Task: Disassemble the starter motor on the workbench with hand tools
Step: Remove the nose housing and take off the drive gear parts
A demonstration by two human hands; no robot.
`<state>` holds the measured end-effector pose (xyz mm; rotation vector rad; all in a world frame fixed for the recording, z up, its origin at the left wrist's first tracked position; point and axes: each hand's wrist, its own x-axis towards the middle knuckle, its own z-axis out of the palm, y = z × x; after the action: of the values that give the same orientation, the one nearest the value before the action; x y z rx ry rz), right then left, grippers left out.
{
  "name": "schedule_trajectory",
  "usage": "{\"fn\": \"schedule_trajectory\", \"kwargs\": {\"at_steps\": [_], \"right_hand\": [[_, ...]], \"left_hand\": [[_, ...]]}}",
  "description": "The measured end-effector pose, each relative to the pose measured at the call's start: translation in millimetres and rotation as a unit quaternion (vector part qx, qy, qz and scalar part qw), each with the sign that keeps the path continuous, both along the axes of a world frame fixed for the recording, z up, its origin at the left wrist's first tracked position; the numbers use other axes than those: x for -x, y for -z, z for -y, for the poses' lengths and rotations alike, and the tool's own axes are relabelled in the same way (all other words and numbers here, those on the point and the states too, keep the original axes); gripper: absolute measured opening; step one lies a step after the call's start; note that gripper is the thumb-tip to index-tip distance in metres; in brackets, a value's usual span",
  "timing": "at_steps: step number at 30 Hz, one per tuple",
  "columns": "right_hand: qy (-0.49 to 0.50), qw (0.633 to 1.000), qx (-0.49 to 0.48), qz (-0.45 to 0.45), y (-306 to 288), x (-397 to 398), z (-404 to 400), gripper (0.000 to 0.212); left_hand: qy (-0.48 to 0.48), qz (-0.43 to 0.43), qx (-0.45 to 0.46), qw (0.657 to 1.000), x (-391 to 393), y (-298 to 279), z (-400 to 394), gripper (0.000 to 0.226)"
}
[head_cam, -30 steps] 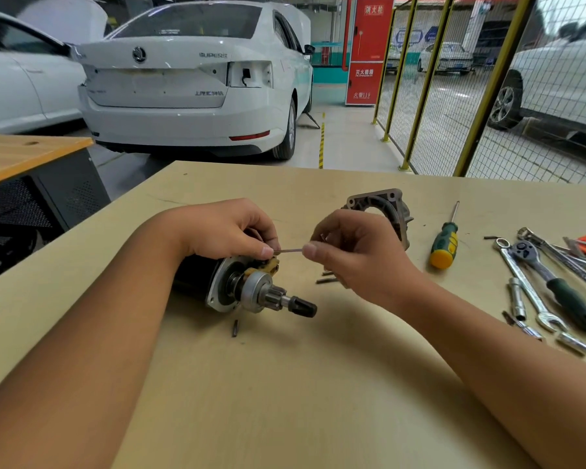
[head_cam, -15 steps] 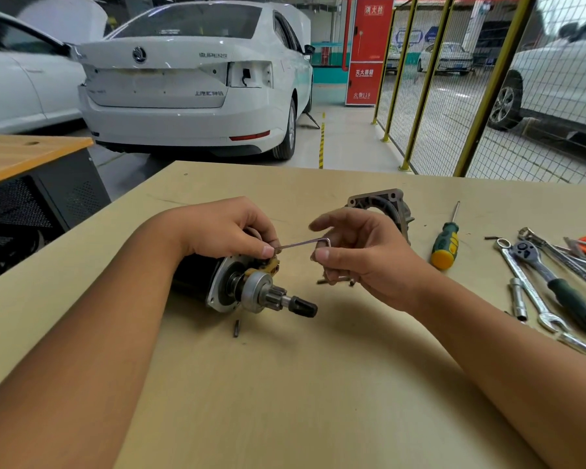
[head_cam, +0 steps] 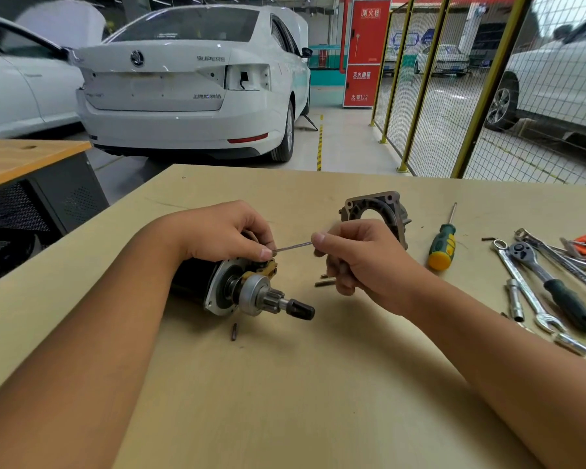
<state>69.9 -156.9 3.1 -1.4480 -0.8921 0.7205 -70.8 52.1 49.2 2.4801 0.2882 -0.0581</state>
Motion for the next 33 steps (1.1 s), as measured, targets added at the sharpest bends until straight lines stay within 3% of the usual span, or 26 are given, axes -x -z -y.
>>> {"fn": "schedule_trajectory", "kwargs": {"at_steps": [5, 8, 10, 15, 21, 27, 33], "right_hand": [[0.034, 0.991, -0.014, 0.126, 0, -3, 2, 0.006], [0.063, 0.971, -0.051, 0.224, 7, -2, 1, 0.028], [0.074, 0.962, -0.06, 0.256, 10, -1, 0, 0.03], [0.052, 0.985, -0.053, 0.157, 11, 5, -2, 0.006], [0.01, 0.996, -0.086, 0.039, 11, 6, -3, 0.009], [-0.023, 0.996, -0.078, -0.018, 11, 6, -1, 0.022], [-0.041, 0.994, -0.085, -0.048, 13, 11, -3, 0.033]], "left_hand": [[-0.001, -0.013, -0.005, 1.0, 0, -1, 1, 0.009], [-0.002, -0.018, -0.007, 1.0, 1, -2, 3, 0.012], [-0.003, -0.019, -0.01, 1.0, 1, -3, 3, 0.013], [-0.002, -0.019, -0.009, 1.0, 1, -3, 4, 0.01], [0.003, -0.016, -0.006, 1.0, 1, -2, 3, 0.011], [-0.005, 0.029, 0.009, 1.0, 3, 1, -5, 0.003], [0.01, 0.049, 0.036, 0.998, 10, -1, -11, 0.016]]}}
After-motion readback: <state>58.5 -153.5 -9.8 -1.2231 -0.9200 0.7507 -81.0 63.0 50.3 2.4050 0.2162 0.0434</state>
